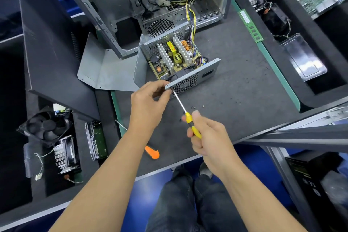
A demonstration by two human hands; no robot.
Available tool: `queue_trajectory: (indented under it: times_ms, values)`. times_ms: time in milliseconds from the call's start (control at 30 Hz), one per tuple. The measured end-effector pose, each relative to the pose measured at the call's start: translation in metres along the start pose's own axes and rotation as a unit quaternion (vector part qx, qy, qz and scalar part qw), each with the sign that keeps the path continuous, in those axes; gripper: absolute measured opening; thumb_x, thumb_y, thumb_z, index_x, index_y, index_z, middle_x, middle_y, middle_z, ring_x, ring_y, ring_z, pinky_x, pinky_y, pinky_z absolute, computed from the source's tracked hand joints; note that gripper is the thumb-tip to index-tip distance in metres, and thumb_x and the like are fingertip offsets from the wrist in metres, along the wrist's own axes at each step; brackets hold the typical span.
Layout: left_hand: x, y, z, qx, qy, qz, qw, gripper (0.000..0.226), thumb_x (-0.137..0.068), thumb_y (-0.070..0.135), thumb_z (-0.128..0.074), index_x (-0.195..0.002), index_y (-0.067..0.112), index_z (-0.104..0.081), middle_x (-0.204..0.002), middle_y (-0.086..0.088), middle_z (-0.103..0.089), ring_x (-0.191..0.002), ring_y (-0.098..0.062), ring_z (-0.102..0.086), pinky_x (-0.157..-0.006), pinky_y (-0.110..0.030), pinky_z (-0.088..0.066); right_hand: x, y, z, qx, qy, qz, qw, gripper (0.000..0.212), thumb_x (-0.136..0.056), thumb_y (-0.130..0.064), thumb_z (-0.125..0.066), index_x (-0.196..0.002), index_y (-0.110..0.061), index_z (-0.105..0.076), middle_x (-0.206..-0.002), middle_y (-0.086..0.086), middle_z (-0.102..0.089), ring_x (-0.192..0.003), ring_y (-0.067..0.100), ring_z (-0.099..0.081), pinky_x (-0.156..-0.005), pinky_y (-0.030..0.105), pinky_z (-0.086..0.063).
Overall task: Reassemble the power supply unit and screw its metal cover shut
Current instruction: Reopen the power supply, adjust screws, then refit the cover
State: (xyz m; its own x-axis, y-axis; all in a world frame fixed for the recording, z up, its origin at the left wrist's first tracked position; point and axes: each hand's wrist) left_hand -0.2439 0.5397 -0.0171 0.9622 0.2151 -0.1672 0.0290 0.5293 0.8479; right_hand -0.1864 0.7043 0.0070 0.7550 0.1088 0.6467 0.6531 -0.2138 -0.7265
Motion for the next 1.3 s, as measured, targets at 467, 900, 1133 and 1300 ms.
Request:
queue_trajectory:
  times_ms: [467, 900, 1133, 1300]
  values:
    - [0.004, 0.001, -0.006, 0.005, 0.030, 0.025, 0.999, 0.020, -0.085, 0.011, -0.074, -0.102, 0.023, -0.075, -0.087, 0.016, -0.069, -0.077, -0.001, -0.065, -0.080, -0.019, -0.054, 0.001, 0.010, 0.010, 0.016, -0.025, -0.009, 1.000, 0.018, -0.093, -0.035, -0.066, -0.107, -0.024, -0.067, -0.081, -0.003, -0.063, -0.064, 0.010, -0.052, -0.056, 0.020, -0.044]
    - [0.007, 0.006, -0.006, 0.018, 0.027, 0.045, 0.998, 0.026, -0.086, 0.007, -0.073, -0.099, 0.030, -0.070, -0.090, 0.012, -0.070, -0.080, -0.002, -0.066, -0.080, -0.015, -0.051, 0.002, 0.014, 0.012, 0.028, -0.009, -0.005, 1.000, 0.024, -0.084, -0.027, -0.077, -0.105, -0.027, -0.065, -0.091, -0.002, -0.063, -0.065, 0.009, -0.053, -0.062, 0.023, -0.046]
    - [0.006, 0.002, -0.010, 0.055, 0.022, 0.076, 0.995, 0.032, -0.085, 0.009, -0.075, -0.090, 0.039, -0.065, -0.090, 0.006, -0.069, -0.079, -0.007, -0.064, -0.076, -0.014, -0.049, 0.000, 0.020, 0.008, 0.223, 0.153, 0.196, 0.943, 0.013, -0.087, -0.035, -0.071, -0.080, -0.044, -0.066, -0.077, -0.015, -0.066, -0.070, 0.007, -0.059, -0.061, 0.012, -0.045]
    - [0.009, 0.000, -0.020, 0.049, 0.049, 0.049, 0.996, 0.023, -0.088, 0.003, -0.070, -0.095, 0.024, -0.064, -0.099, 0.007, -0.058, -0.093, -0.007, -0.060, -0.084, -0.014, -0.045, -0.001, 0.022, 0.002, 0.166, 0.117, 0.152, 0.967, 0.018, -0.096, -0.033, -0.059, -0.081, -0.033, -0.069, -0.066, -0.010, -0.062, -0.056, 0.009, -0.051, -0.051, 0.013, -0.037]
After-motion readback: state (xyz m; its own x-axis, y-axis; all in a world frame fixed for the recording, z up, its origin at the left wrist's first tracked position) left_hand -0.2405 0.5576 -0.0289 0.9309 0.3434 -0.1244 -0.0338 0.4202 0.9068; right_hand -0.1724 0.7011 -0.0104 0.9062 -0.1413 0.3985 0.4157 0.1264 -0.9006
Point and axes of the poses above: each hand's wrist, its own x-axis away from the middle knuckle, its own z-axis out of the back of the hand, y = z × x
